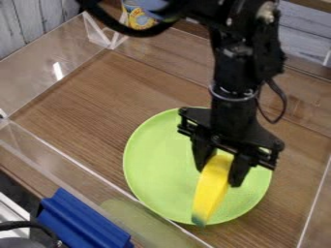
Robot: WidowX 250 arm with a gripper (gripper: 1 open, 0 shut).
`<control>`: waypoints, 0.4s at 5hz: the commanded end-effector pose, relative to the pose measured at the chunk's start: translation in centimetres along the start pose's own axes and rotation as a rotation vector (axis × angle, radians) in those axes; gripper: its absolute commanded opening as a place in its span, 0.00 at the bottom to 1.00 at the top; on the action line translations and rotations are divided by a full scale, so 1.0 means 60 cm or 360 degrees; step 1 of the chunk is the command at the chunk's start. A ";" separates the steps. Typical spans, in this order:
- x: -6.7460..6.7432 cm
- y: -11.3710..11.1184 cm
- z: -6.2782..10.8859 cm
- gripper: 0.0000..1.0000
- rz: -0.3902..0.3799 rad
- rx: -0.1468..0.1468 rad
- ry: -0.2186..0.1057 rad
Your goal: Put the banana on top of the green plate
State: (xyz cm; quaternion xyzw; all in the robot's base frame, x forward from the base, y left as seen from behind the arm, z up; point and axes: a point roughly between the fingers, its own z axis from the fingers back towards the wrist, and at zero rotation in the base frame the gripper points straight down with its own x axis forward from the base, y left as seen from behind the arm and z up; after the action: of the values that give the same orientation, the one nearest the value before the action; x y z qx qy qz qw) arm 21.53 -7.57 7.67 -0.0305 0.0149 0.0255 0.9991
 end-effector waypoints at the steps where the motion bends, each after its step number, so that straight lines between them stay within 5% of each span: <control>1: 0.011 0.006 0.024 0.00 0.0026 -0.0022 -0.0094; 2: 0.009 0.015 0.025 0.00 0.0043 -0.0017 -0.0097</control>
State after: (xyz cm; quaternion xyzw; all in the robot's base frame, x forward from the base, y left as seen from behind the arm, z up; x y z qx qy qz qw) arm 21.76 -6.62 8.22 -0.0306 0.0038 0.0392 0.9988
